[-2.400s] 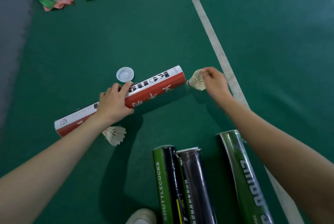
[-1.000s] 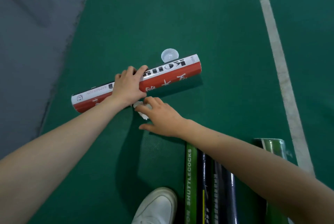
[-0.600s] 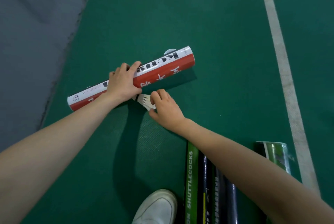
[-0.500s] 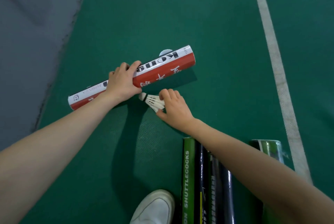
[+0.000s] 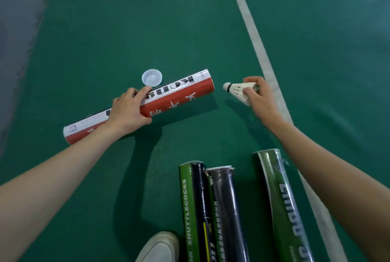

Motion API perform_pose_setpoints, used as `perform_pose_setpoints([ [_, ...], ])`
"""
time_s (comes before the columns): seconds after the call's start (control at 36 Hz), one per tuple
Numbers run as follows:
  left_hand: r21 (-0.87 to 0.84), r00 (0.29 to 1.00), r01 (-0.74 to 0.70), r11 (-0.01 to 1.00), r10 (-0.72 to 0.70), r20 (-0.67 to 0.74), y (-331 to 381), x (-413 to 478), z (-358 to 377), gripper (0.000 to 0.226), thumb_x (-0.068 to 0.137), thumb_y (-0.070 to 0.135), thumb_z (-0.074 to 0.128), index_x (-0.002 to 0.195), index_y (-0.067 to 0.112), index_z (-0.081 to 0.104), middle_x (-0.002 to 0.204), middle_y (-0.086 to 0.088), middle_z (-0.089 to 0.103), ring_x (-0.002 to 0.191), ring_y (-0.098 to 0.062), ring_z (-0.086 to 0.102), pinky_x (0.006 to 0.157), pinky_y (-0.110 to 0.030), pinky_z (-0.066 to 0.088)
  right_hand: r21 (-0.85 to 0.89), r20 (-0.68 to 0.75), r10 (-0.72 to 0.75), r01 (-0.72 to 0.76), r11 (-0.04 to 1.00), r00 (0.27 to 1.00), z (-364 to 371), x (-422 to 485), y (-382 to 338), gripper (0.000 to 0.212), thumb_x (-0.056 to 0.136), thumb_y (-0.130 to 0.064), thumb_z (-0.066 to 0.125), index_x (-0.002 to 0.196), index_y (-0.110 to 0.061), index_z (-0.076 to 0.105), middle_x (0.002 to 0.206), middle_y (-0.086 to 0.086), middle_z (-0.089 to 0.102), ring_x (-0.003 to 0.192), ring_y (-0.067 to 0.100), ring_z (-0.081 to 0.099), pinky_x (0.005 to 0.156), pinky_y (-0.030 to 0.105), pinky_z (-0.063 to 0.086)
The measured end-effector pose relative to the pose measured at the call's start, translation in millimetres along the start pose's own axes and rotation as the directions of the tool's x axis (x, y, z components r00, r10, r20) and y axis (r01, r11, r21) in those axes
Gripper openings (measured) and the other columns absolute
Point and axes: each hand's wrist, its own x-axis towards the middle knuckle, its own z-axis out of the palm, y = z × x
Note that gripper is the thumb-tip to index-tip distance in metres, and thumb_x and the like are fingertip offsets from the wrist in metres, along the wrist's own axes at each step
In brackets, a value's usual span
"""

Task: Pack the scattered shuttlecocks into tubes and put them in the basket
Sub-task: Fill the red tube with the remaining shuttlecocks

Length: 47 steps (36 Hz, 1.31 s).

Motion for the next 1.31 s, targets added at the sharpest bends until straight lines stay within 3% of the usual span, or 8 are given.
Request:
perform_pose_setpoints([
  [0.14,-0.013,0.996,-0.088,0.996,0.088,0.015,20.2,1.6,5.5,0.084,0.066,0.033,0.077,0.138,0.031,0.034,0.113,-0.006,0.048,0.103,-0.027,0.050,0.096,-0.042,0.036,0.135,-0.006,-0.003,0.004,0.991,1.000,-3.4,4.9,-16.6,0.029,0.092,-0.004,0.044,0.115,-0.019,0.053,0.114,0.005,0.056,0.085,0.004,0.056,0.066,0.010,0.045],
  [0.25,-0.014,0.989,-0.150,0.989,0.150,-0.004,29.1,0.7,9.2,0.084,0.062,0.033,0.078,0.136,0.032,0.036,0.111,-0.003,0.049,0.100,-0.025,0.051,0.093,-0.040,0.035,0.181,0.079,0.009,-0.024,0.983,0.997,-1.9,3.2,-24.8,0.040,0.091,-0.005,0.039,0.127,-0.015,0.054,0.124,-0.004,0.054,0.101,0.008,0.056,0.089,0.021,0.046],
  [0.42,-0.026,0.982,-0.190,0.982,0.189,-0.030,31.5,-1.7,4.3,0.085,0.060,0.032,0.079,0.135,0.032,0.040,0.108,-0.003,0.051,0.095,-0.027,0.053,0.089,-0.041,0.040,0.250,0.187,-0.013,-0.035,0.968,0.982,8.7,-4.8,-37.1,0.052,0.101,-0.044,0.027,0.147,-0.022,0.034,0.152,-0.003,0.035,0.139,0.011,0.031,0.117,0.039,0.023],
  [0.67,-0.084,0.994,-0.102,0.991,0.097,-0.057,25.2,8.5,-12.4,0.084,0.063,0.029,0.078,0.137,0.032,0.039,0.113,-0.002,0.050,0.097,-0.025,0.052,0.087,-0.036,0.040,0.251,0.231,-0.038,-0.021,0.968,0.972,51.3,19.1,-63.8,0.059,0.098,-0.057,0.010,0.150,-0.032,0.023,0.158,-0.006,0.020,0.145,0.013,0.017,0.119,0.041,0.009],
  [0.89,0.013,0.991,0.129,0.992,-0.129,0.037,-13.8,8.3,-6.5,0.084,0.065,0.039,0.075,0.137,0.033,0.032,0.108,-0.005,0.048,0.097,-0.029,0.053,0.083,-0.039,0.044,0.012,0.153,0.045,-0.047,0.999,0.987,113.3,51.3,-42.3,0.044,0.101,-0.035,0.039,0.140,-0.014,0.043,0.138,0.002,0.050,0.126,0.015,0.047,0.105,0.028,0.035],
  [1.0,-0.011,0.966,0.255,0.967,-0.255,0.040,-35.7,5.3,-7.0,0.086,0.066,0.041,0.075,0.138,0.029,0.029,0.110,-0.007,0.048,0.096,-0.029,0.053,0.083,-0.040,0.046,-0.044,0.132,-0.048,0.054,0.998,0.990,146.0,54.9,-40.0,0.035,0.100,-0.030,0.043,0.129,-0.010,0.049,0.130,0.005,0.050,0.120,0.016,0.048,0.104,0.029,0.036],
  [1.14,-0.089,0.913,0.408,0.908,-0.407,0.034,-62.6,5.0,-11.7,0.089,0.065,0.043,0.074,0.139,0.028,0.026,0.115,-0.008,0.047,0.099,-0.030,0.053,0.088,-0.046,0.047,-0.338,0.394,-0.242,0.385,0.859,0.886,195.1,59.5,-41.6,0.035,0.097,-0.020,0.048,0.130,-0.009,0.051,0.138,0.010,0.043,0.135,0.026,0.029,0.113,0.038,0.025],
  [1.31,-0.068,0.888,0.459,0.886,-0.456,0.049,-78.2,4.2,-13.8,0.086,0.065,0.042,0.075,0.136,0.029,0.028,0.115,-0.008,0.047,0.100,-0.030,0.053,0.086,-0.043,0.047,-0.550,0.599,-0.168,0.555,0.624,0.783,227.0,59.0,-34.9,0.054,0.099,-0.032,0.041,0.148,-0.019,0.024,0.159,0.000,0.012,0.147,0.027,-0.001,0.118,0.053,0.005],
])
